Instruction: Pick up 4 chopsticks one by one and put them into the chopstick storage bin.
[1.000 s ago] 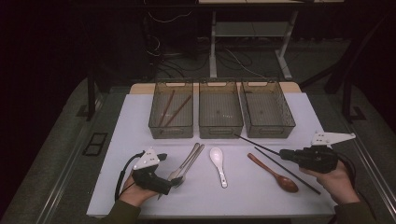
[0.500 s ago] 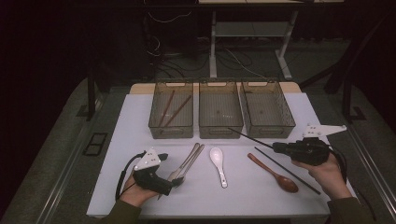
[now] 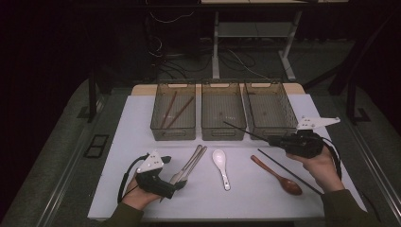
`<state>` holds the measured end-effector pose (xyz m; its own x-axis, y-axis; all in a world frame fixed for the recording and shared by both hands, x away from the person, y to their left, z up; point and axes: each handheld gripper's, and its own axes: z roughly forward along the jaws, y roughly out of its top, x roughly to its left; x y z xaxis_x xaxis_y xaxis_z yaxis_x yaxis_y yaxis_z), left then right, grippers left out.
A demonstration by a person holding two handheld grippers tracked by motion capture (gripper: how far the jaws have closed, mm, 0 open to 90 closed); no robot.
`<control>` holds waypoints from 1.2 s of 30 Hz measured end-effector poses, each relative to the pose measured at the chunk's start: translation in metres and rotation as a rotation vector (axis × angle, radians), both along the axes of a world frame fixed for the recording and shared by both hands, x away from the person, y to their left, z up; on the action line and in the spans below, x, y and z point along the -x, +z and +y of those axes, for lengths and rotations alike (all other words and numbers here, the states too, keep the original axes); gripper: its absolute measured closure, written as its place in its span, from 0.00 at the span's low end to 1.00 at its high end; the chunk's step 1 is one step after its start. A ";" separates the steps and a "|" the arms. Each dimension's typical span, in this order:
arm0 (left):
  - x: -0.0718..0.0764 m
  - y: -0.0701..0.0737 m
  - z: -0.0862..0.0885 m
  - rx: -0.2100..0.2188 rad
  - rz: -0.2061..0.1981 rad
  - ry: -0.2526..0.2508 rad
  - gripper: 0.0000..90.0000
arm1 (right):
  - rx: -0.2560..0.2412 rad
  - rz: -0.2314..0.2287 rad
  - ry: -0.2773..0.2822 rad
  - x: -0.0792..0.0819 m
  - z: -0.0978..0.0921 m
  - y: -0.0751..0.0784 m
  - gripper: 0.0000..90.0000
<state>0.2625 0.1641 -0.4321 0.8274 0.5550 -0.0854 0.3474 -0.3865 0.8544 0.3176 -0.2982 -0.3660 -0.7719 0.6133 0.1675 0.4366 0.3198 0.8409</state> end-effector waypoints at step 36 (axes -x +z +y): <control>0.000 0.000 -0.001 0.005 0.002 -0.011 0.00 | 0.018 -0.038 -0.014 -0.060 0.089 0.023 0.95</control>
<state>0.2620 0.1633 -0.4321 0.8333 0.5456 -0.0897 0.3449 -0.3860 0.8556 0.3780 -0.2094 -0.3429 -0.7690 0.6265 0.1272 0.4091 0.3294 0.8510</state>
